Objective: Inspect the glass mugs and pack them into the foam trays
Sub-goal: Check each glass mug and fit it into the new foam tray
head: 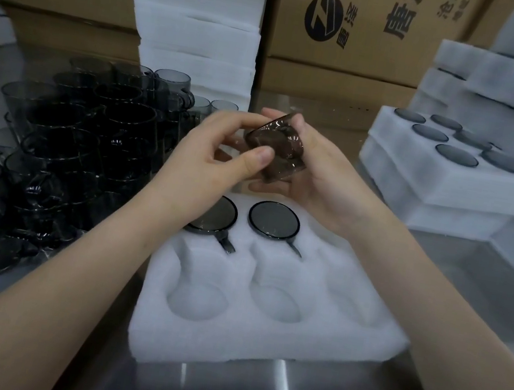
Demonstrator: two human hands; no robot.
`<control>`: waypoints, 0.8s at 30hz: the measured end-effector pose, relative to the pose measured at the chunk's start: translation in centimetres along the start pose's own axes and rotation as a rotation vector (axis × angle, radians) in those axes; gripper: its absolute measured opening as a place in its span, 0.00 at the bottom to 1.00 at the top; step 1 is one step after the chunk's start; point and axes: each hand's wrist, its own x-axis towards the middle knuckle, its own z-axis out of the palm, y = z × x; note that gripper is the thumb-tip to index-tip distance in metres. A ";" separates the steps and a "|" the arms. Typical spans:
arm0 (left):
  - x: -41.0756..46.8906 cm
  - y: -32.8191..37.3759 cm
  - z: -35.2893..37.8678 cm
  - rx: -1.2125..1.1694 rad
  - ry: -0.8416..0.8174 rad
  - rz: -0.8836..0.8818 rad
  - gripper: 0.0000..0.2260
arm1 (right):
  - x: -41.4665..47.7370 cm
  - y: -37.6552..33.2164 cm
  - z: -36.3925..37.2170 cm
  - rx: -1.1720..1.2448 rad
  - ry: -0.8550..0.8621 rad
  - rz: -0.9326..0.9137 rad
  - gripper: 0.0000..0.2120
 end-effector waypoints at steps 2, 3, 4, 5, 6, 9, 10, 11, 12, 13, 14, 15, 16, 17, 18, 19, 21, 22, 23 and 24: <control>-0.2 0.2 0.1 0.107 0.027 0.063 0.16 | -0.2 0.0 0.3 -0.038 0.013 -0.030 0.19; -0.2 0.3 0.2 0.161 0.020 0.096 0.18 | -0.3 0.0 0.4 -0.087 0.043 -0.053 0.17; -0.3 0.3 0.3 0.216 0.002 0.126 0.20 | -0.3 0.1 0.6 -0.141 0.079 -0.083 0.15; -0.4 0.4 0.4 0.269 -0.020 0.148 0.22 | -0.3 0.2 0.7 -0.202 0.122 -0.120 0.13; -0.3 0.5 0.6 0.319 -0.037 0.162 0.25 | -0.3 0.3 0.7 -0.259 0.166 -0.159 0.11; -0.2 0.5 0.9 0.426 -0.019 0.192 0.28 | -0.2 0.3 0.5 -0.265 0.211 -0.176 0.13; -0.2 0.5 0.9 0.441 -0.001 0.208 0.29 | -0.2 0.3 0.4 -0.203 0.191 -0.147 0.14; -0.3 0.5 0.9 0.450 0.014 0.223 0.28 | -0.3 0.2 0.4 -0.138 0.168 -0.125 0.15; -0.3 0.5 0.9 0.454 0.020 0.230 0.28 | -0.3 0.1 0.3 -0.081 0.149 -0.114 0.15; -0.4 0.5 0.9 0.454 0.023 0.230 0.28 | -0.4 0.0 0.3 -0.039 0.135 -0.107 0.15; -0.5 0.5 0.9 0.450 0.023 0.229 0.28 | -0.5 -0.1 0.2 -0.014 0.127 -0.103 0.15; -0.5 0.4 0.9 0.444 0.022 0.227 0.28 | -0.5 -0.2 0.0 0.004 0.123 -0.099 0.16; -0.5 0.5 0.8 0.435 0.019 0.223 0.29 | -0.5 -0.3 -0.1 0.019 0.122 -0.092 0.16; -0.6 0.5 0.8 0.420 0.014 0.217 0.29 | -0.5 -0.3 -0.2 0.036 0.120 -0.085 0.16; -0.6 0.5 0.8 0.399 0.009 0.211 0.29 | -0.5 -0.4 -0.2 0.051 0.120 -0.077 0.16; -0.6 0.5 0.7 0.374 0.004 0.208 0.29 | -0.4 -0.4 -0.2 0.065 0.123 -0.068 0.17; -0.5 0.5 0.7 0.327 -0.011 0.214 0.29 | -0.3 -0.4 -0.3 0.104 0.138 -0.047 0.18; -0.5 0.5 0.7 0.306 -0.021 0.219 0.29 | -0.2 -0.4 -0.3 0.135 0.149 -0.034 0.18; -0.5 0.5 0.7 0.288 -0.029 0.224 0.29 | -0.2 -0.3 -0.3 0.170 0.160 -0.021 0.18; -0.5 0.4 0.7 0.276 -0.033 0.230 0.29 | -0.1 -0.4 -0.4 0.205 0.169 -0.008 0.18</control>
